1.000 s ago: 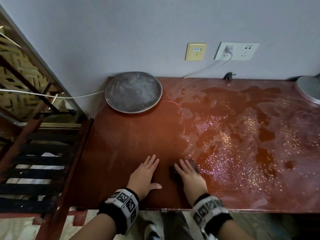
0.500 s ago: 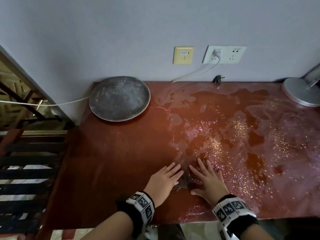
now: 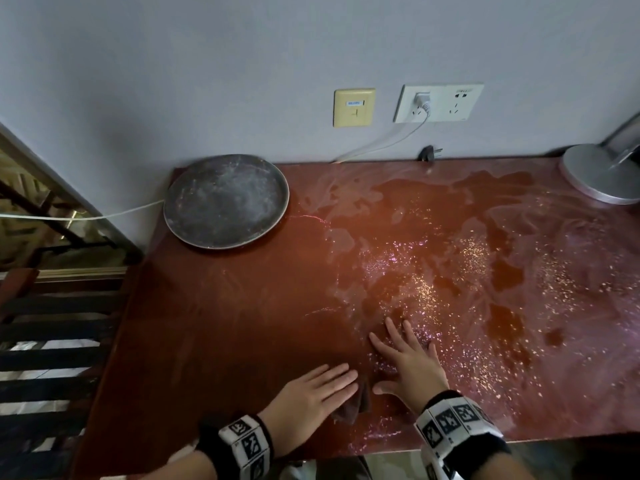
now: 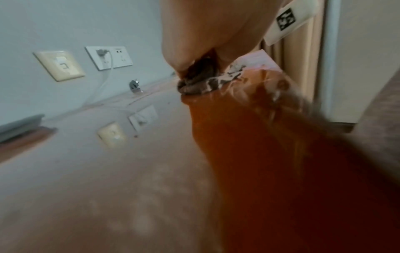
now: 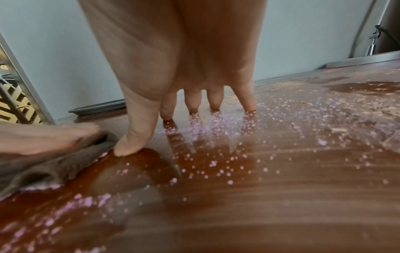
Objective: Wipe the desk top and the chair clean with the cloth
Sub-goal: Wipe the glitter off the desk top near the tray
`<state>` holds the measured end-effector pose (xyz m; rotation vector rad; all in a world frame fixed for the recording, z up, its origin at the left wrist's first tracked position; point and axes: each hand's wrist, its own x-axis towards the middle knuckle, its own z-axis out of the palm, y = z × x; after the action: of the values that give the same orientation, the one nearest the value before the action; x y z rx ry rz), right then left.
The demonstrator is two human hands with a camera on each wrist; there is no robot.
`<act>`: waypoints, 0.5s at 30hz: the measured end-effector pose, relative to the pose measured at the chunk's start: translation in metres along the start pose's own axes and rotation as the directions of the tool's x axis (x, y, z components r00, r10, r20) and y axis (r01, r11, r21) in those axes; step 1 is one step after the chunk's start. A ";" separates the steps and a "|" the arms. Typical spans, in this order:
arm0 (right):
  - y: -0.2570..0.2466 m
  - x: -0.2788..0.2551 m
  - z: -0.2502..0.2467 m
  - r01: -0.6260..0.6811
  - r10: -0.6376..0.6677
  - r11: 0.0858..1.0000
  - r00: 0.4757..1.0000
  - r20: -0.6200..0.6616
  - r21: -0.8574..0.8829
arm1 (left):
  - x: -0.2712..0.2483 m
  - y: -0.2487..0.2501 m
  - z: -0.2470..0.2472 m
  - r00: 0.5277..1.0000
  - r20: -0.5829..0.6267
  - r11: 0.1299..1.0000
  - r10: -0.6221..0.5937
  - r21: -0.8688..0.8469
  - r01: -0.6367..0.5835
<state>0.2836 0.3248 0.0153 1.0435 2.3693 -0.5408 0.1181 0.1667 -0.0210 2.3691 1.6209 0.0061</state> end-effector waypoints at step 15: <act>-0.001 0.011 -0.029 0.074 -0.069 0.993 0.996 0.061 -0.087 | 0.026 -0.045 -0.024 0.999 0.045 1.000 0.026 -0.001 -0.026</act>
<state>0.2683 0.3454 0.0327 0.8951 2.3638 -0.4797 0.0824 0.2106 -0.0123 2.3733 1.5694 -0.0413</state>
